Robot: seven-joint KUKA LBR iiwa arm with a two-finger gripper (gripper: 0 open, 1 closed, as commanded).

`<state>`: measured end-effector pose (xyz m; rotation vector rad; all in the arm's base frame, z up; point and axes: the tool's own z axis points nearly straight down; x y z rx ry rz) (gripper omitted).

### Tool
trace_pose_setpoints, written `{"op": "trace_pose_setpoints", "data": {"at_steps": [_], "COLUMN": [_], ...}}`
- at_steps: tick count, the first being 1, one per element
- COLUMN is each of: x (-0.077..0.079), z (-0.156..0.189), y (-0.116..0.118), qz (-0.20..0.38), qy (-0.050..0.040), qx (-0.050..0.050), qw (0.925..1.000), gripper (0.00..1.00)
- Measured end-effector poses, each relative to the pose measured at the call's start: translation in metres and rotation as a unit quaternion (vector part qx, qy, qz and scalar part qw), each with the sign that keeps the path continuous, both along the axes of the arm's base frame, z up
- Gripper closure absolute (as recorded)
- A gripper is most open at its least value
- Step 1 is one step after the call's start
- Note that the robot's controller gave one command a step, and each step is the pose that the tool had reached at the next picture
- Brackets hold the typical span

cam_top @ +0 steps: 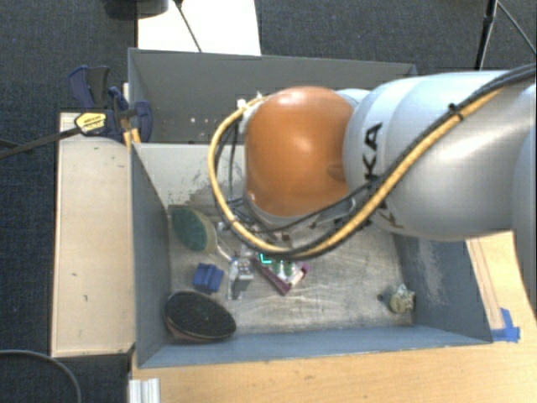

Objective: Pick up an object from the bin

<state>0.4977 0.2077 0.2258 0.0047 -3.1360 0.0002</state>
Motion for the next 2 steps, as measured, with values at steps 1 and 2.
{"op": "trace_pose_setpoints", "data": {"at_steps": [1, 2], "x": [-0.017, 0.015], "z": [-0.155, -0.125], "y": [0.049, 0.011], "qz": [0.072, -0.103], "qy": [-0.0102, -0.0033], "qx": [0.003, 0.0], "qw": [0.9973, 0.9947], "gripper": [0.0, 0.0]}}
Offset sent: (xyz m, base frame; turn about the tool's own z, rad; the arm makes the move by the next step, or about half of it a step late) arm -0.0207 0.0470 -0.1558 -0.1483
